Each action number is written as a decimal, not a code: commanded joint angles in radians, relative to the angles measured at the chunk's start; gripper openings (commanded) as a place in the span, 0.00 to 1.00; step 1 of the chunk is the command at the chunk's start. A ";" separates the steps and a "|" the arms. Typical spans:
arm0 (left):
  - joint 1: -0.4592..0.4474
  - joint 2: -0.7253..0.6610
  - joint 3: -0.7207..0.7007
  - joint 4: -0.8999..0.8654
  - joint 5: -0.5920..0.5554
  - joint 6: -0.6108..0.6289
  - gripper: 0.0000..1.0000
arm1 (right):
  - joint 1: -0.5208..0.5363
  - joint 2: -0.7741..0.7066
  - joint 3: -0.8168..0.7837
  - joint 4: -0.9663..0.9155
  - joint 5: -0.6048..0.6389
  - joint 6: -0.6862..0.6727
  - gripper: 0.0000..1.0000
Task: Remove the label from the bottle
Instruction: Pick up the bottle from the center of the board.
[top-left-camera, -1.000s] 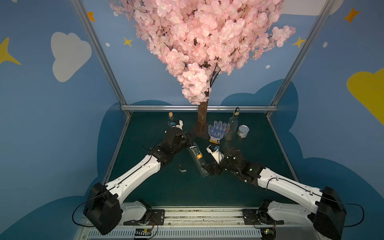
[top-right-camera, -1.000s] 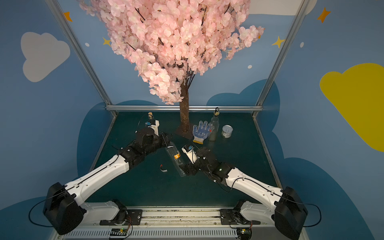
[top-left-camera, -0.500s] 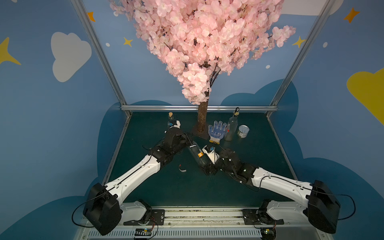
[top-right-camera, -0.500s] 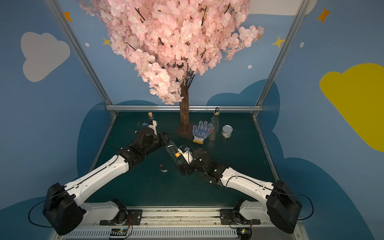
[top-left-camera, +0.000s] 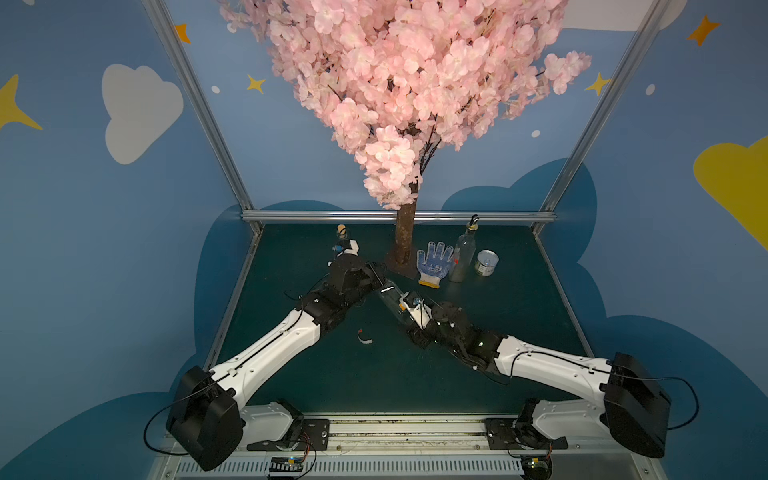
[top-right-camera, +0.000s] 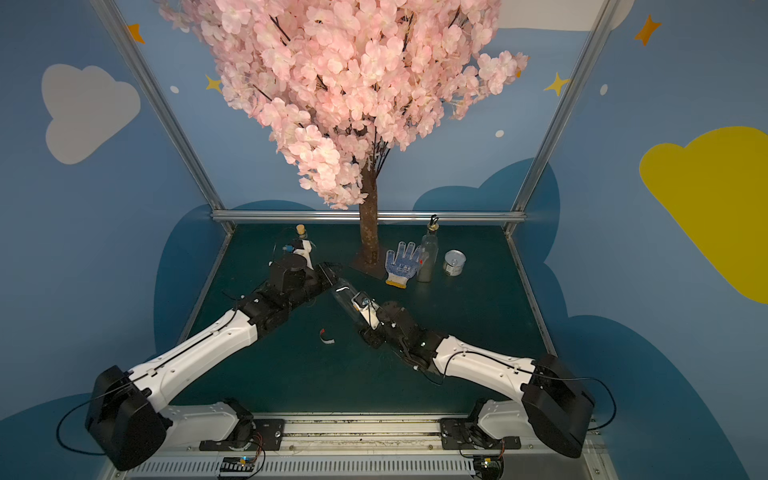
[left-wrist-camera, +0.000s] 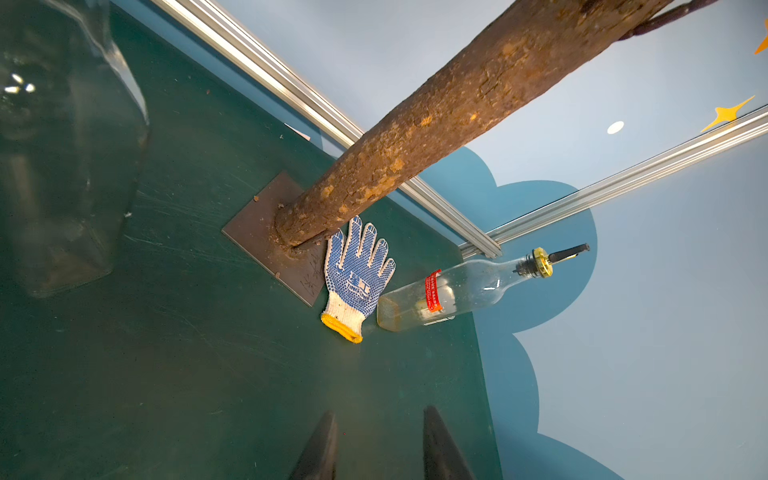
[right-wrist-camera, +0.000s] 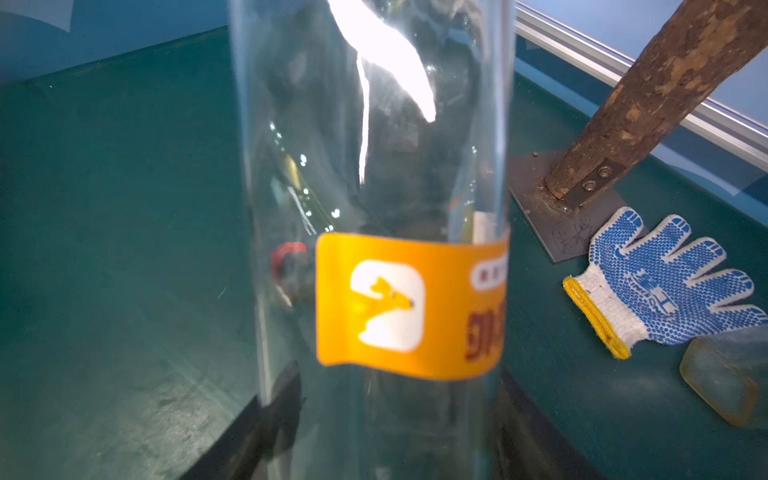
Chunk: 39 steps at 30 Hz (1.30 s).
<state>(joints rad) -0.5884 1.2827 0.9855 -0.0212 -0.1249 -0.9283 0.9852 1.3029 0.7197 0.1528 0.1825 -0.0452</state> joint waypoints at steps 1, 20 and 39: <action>-0.001 -0.035 0.010 0.078 0.045 -0.049 0.02 | 0.003 0.019 -0.005 0.043 0.030 0.008 0.59; 0.016 -0.013 -0.069 0.307 0.238 0.019 0.34 | -0.003 -0.034 0.006 -0.004 -0.089 0.012 0.00; 0.038 -0.077 -0.145 0.390 0.283 0.115 0.06 | -0.066 -0.097 0.014 -0.062 -0.370 0.028 0.00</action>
<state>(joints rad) -0.5415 1.2289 0.8246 0.3267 0.1047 -0.8188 0.9192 1.2304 0.7189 0.0502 -0.1188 -0.0223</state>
